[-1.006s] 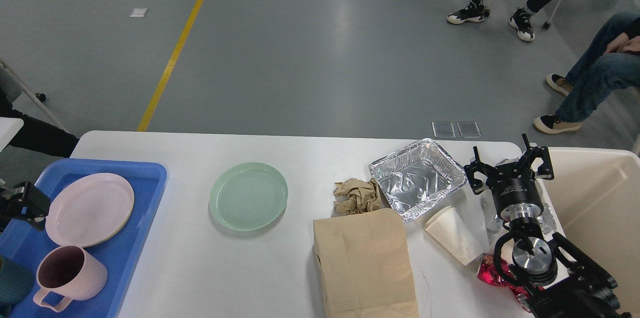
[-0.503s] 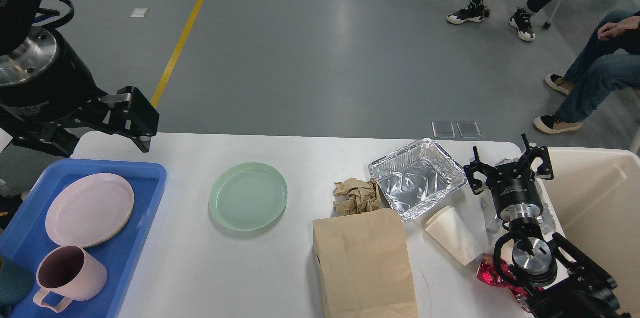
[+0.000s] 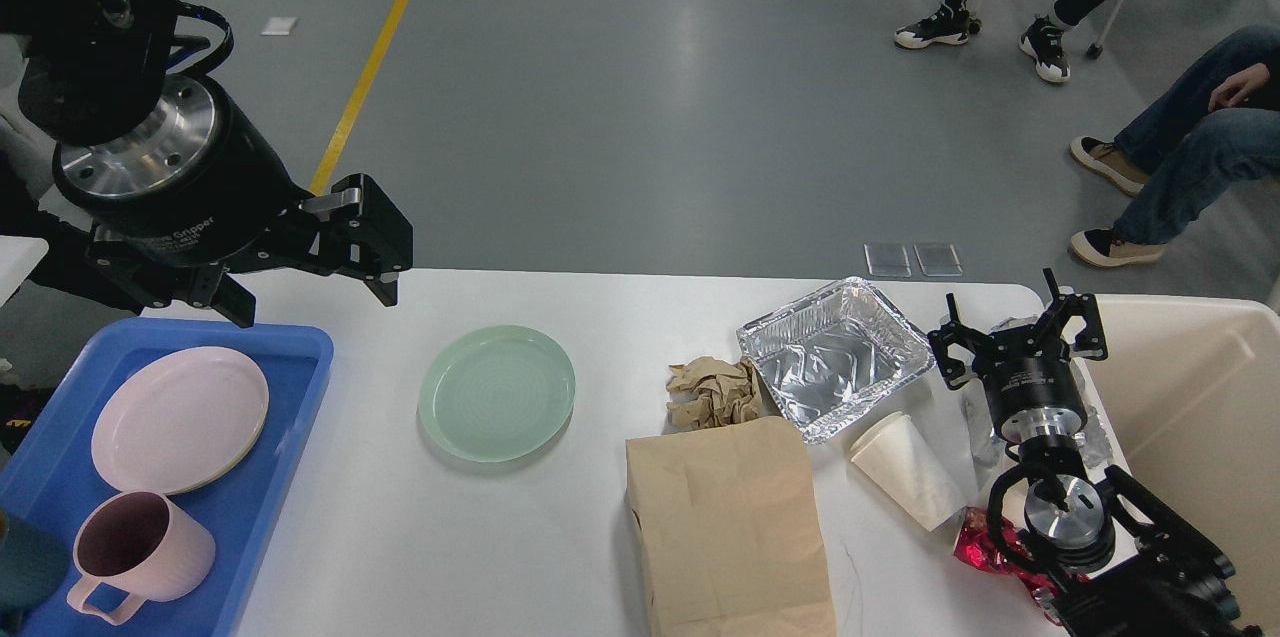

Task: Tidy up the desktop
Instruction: 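Move the left gripper to the green saucer rim and grasp it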

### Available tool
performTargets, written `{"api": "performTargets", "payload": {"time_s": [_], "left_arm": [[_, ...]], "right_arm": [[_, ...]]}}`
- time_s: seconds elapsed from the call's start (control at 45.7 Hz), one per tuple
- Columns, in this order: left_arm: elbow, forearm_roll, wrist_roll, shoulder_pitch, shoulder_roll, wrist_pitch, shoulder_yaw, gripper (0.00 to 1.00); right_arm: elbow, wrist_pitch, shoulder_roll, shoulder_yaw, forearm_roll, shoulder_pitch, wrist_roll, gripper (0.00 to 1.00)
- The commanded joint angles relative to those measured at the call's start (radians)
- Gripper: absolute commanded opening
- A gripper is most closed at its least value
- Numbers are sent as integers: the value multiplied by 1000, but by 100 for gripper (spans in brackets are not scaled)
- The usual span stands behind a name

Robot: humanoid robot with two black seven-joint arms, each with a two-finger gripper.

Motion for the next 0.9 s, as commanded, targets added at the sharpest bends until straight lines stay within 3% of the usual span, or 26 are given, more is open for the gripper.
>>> {"api": "performTargets", "payload": {"time_s": [0.0,0.175,0.35,0.459,0.525,0.634,0.875], "left_arm": [[9,-80,6,62,-2,35,0,96],[87,-223,55,266,4,156,-11,96],[216,-347,188,549,27,439,-128,96],[293,-346,190,737,40,614,-265,96],[343,-344,185,845,41,673,-329,96],[451,-334,184,1005,53,704,-392,96],[630,-243,184,1209,104,704,-503,96]], "right_arm": [[1,0,0,0,0,0,0,100],[1,0,0,0,0,0,0,100],[1,0,0,1,0,0,0,100],[1,0,0,0,0,0,0,100],[1,0,0,1,0,0,0,100],[1,0,0,0,0,0,0,100],[1,0,0,1,0,0,0,100]]}}
